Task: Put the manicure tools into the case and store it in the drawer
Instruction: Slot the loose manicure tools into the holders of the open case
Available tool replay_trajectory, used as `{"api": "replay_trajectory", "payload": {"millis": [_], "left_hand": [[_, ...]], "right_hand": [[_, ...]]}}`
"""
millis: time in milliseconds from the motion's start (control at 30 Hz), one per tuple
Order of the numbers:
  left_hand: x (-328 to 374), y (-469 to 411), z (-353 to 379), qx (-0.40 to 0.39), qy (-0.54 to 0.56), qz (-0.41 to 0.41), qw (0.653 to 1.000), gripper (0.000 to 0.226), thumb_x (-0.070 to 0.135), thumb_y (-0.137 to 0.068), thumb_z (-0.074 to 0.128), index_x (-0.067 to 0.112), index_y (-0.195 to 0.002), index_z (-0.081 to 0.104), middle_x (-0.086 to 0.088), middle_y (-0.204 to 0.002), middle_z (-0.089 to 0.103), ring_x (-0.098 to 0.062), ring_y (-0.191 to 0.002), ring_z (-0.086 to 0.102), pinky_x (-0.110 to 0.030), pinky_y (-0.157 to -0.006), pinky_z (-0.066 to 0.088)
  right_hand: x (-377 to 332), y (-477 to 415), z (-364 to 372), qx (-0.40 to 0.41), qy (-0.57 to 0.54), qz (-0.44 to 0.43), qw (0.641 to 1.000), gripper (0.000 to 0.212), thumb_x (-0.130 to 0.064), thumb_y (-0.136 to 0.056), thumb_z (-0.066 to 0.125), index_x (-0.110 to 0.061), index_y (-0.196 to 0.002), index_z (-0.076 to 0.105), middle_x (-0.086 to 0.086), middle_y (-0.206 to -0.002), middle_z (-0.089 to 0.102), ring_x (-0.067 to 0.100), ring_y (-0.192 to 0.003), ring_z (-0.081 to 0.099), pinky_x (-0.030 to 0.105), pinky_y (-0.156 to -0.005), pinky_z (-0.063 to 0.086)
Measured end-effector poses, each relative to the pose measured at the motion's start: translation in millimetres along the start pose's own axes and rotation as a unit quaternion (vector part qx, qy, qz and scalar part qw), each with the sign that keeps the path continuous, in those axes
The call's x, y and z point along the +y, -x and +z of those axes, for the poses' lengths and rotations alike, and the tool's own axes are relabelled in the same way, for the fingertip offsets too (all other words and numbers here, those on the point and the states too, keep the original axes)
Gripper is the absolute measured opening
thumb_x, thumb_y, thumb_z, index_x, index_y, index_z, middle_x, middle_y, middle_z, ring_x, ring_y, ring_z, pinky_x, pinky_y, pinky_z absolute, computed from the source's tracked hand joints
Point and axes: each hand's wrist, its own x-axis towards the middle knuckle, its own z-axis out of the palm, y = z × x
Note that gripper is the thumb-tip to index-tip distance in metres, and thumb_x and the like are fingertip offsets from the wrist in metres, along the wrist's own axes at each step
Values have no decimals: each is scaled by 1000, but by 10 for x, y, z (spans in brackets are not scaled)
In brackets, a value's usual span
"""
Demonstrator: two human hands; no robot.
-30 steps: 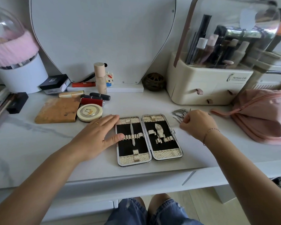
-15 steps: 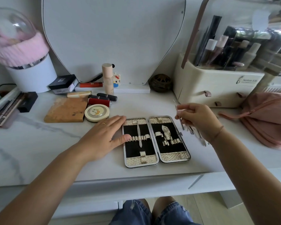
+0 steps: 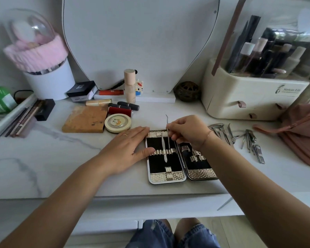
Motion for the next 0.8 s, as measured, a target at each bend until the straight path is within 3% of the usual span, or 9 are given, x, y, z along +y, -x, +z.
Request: {"api": "replay_trajectory", "payload": {"millis": [167, 333, 533, 800], "left_hand": [[5, 6, -7, 0, 1, 1, 1000, 92, 79, -70, 9, 28, -147, 11, 4, -155, 15, -7, -141, 9, -19, -109, 6], [14, 7, -10, 2, -11, 5, 1000, 93, 79, -70, 7, 27, -147, 11, 5, -156, 14, -6, -141, 8, -17, -107, 3], [37, 14, -23, 0, -12, 1, 1000, 88, 75, -73, 10, 28, -147, 9, 5, -156, 12, -7, -141, 7, -16, -106, 1], [30, 6, -19, 3, -14, 1, 1000, 92, 78, -70, 8, 27, -147, 9, 6, -156, 12, -6, -141, 7, -15, -106, 0]], "right_hand": [[8, -30, 17, -13, 12, 26, 1000, 14, -6, -89, 59, 0, -76, 59, 10, -58, 60, 5, -34, 53, 14, -34, 41], [-17, -67, -54, -21, 122, 12, 992, 24, -8, -88, 59, -5, -64, 57, -2, -39, 57, 4, -28, 43, 13, -31, 33], [-89, -111, -82, -48, 142, 13, 989, 28, -6, -87, 60, -3, -60, 56, -3, -35, 54, 3, -26, 41, 12, -30, 32], [-25, -115, -34, -26, 97, 21, 995, 27, -5, -87, 59, -2, -60, 55, -3, -32, 51, 4, -24, 37, 11, -29, 28]]}}
